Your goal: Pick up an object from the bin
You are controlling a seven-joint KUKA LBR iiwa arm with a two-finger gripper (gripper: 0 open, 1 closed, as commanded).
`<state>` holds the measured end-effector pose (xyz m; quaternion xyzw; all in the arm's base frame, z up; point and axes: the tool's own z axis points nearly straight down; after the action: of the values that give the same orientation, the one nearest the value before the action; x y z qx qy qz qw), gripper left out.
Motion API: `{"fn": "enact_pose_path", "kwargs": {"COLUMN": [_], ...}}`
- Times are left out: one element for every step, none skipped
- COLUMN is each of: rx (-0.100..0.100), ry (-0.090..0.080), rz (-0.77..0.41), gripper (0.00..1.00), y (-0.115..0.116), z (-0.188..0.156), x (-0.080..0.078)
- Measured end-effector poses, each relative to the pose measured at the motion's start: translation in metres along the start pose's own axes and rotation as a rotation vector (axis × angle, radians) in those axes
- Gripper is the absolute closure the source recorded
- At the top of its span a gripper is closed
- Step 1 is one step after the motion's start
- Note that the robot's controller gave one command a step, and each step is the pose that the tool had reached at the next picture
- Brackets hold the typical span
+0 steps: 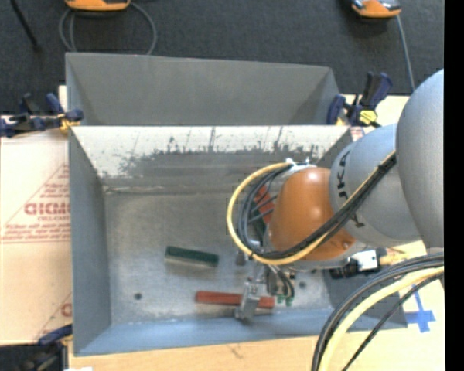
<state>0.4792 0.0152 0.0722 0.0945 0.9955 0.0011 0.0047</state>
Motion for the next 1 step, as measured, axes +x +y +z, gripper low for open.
{"fn": "enact_pose_path", "kwargs": {"rx": [0.001], "ry": [0.006], "rz": [0.000], "gripper": [1.00], "y": [-0.0005], "z": [0.0009], "x": [0.0018]}}
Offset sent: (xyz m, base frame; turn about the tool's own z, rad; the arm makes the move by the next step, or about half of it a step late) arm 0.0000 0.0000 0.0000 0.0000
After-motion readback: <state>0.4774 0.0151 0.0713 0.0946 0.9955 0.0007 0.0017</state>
